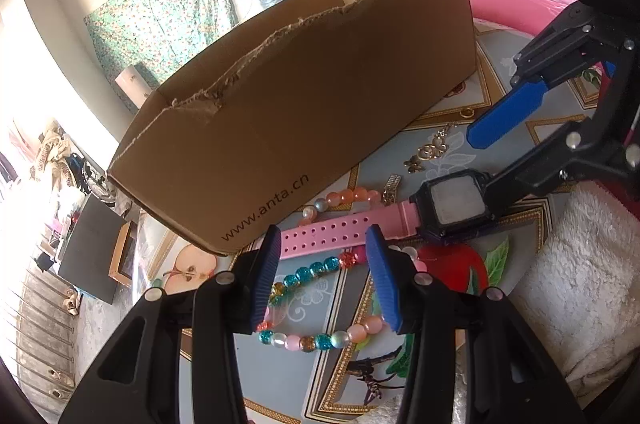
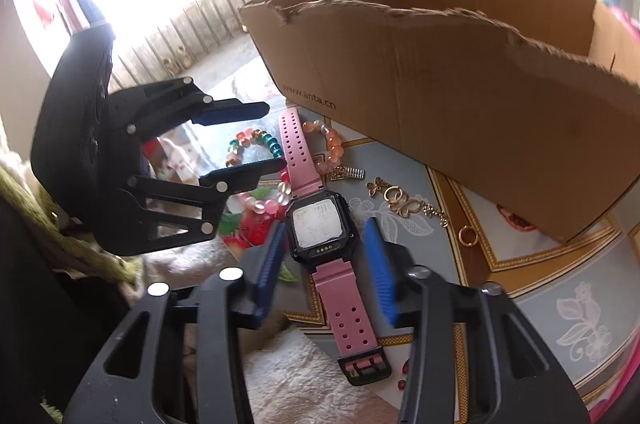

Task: Organize jewelry
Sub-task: 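Grip the watch with the right tool while the left tool grasps its strap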

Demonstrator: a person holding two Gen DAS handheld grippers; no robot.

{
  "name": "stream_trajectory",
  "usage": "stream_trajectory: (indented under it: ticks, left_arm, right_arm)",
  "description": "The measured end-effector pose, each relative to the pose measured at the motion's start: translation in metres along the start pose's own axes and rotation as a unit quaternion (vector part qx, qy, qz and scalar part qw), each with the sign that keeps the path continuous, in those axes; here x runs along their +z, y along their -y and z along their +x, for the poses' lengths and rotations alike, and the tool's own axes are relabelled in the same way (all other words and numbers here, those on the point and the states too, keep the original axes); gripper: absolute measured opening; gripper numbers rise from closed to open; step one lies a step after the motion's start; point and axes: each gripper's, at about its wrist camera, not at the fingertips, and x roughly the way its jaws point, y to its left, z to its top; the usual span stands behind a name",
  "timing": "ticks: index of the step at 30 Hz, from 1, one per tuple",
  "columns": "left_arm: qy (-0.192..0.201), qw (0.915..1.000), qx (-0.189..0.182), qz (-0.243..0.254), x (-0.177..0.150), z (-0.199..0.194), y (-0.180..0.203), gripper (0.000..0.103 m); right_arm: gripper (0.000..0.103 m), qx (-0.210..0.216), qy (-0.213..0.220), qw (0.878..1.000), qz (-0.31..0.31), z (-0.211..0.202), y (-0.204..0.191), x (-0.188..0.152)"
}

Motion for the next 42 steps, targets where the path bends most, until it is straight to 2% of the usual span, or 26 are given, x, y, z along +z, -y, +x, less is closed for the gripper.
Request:
stream_trajectory:
  ticks: [3,7,9,11,14,18,23,27,31,38,39,42]
  left_arm:
    - [-0.005,1.0,-0.003,-0.007,-0.004,0.0,0.0,0.043]
    - [-0.008,0.9998,-0.007,-0.016,-0.01,-0.001,0.001,0.043]
    - [-0.007,0.9998,-0.008,-0.019,-0.011,-0.002,0.002,0.043]
    - [-0.006,0.9997,-0.008,-0.02,-0.008,-0.001,0.001,0.043]
    - [-0.004,0.9997,-0.009,-0.023,-0.009,0.001,-0.001,0.043]
    - [0.004,0.9998,-0.01,-0.018,-0.009,0.0,0.0,0.043]
    - [0.011,0.9998,-0.012,-0.005,-0.005,0.001,0.001,0.043]
    - [0.013,0.9998,-0.013,0.002,-0.002,0.003,0.001,0.043]
    - [0.014,0.9998,-0.011,0.011,0.0,0.004,0.005,0.043]
    - [0.01,0.9999,0.003,0.013,-0.002,0.003,-0.002,0.043]
    - [0.01,0.9999,0.004,0.011,-0.003,0.003,-0.003,0.039]
    - [0.002,0.9999,-0.013,-0.004,-0.002,0.001,-0.007,0.019]
  right_arm:
    - [0.052,-0.031,-0.013,0.999,-0.039,0.01,-0.011,-0.001]
    - [0.052,-0.09,-0.033,0.99,-0.104,0.03,-0.031,-0.003]
    - [0.052,-0.096,-0.031,0.988,-0.121,0.033,-0.037,-0.003]
    - [0.041,-0.096,-0.031,0.989,-0.112,0.034,-0.035,0.0]
    - [0.041,-0.063,-0.038,0.994,-0.075,0.033,-0.021,0.004]
    - [0.041,0.015,-0.036,0.999,-0.006,0.028,0.008,0.008]
    - [0.041,0.101,-0.028,0.992,0.065,0.025,0.032,0.011]
    - [0.041,0.146,-0.021,0.985,0.091,0.021,0.046,0.012]
    - [0.041,0.165,-0.022,0.982,0.092,0.019,0.049,0.017]
    - [0.041,0.18,-0.027,0.982,0.058,0.0,0.04,0.022]
    - [0.041,0.18,-0.029,0.982,0.052,-0.002,0.039,0.022]
    - [0.041,0.177,-0.032,0.983,0.044,-0.001,0.041,0.021]
